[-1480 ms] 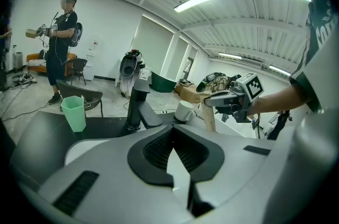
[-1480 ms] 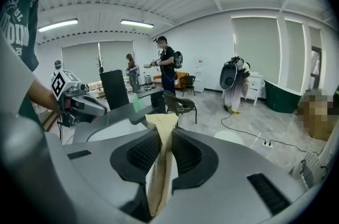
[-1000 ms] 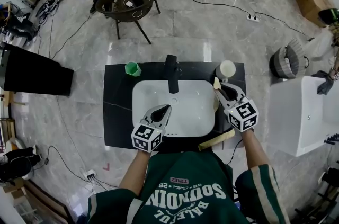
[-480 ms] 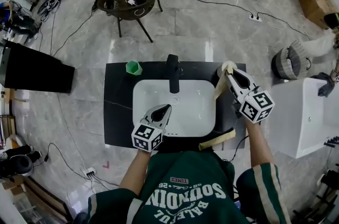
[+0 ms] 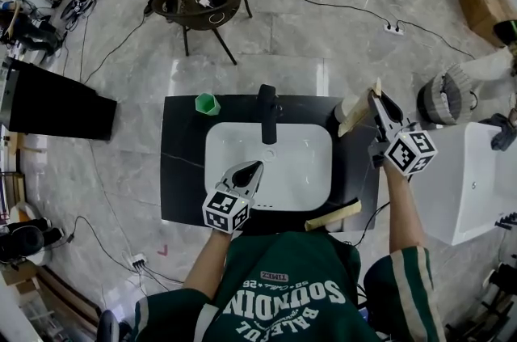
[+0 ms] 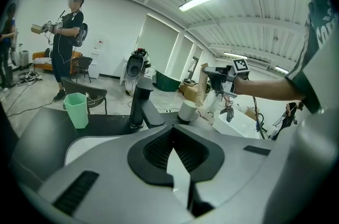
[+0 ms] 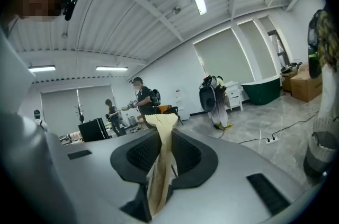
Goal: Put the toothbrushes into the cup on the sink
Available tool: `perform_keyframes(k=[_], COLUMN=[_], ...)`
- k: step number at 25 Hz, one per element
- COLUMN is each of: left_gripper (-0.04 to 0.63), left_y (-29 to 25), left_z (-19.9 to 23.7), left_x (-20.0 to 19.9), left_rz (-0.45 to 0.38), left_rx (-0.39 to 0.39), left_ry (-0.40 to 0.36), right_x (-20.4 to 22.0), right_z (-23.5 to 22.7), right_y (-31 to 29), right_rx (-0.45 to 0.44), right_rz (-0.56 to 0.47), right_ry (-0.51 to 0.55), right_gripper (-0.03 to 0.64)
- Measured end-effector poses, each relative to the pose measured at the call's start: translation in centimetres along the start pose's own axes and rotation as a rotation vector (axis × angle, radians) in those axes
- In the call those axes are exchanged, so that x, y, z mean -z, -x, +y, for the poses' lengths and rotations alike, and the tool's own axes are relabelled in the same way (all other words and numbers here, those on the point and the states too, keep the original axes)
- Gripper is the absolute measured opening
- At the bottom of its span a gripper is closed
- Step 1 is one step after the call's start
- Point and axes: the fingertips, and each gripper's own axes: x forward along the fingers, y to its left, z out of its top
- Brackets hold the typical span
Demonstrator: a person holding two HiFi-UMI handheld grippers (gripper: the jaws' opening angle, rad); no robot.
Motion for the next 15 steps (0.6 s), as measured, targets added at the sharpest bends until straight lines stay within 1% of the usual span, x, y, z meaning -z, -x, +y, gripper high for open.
perform_keyframes(k=[3, 8, 11, 15], left_gripper=[0.009, 0.009, 0.009, 0.009], left_y=[0.0, 0.1, 0.2, 0.5], left_z=[0.0, 0.3, 0.2, 0.2], left_x=[-0.1, -0.1, 0.1, 0.6], left_rz=[0.004, 0.004, 0.007, 0.013], left_rx=[0.0, -0.012, -0.019, -0.029], left_ry=[-0.005, -0.002, 0.003, 0.012], right_x=[-0.7, -2.1, -2.3, -1.3], right_z=[-1.3, -3.8, -4.8, -6.4], right_y=[0.2, 0.4, -0.1, -0.7], right_rx=[0.044, 0.156, 0.18, 0.224], right_rz=[-0.034, -0.1, -0.106, -0.096], right_ry=[-0.006, 0.024, 0.029, 0.04], right_gripper=[0.08, 0.08, 0.081, 0.081])
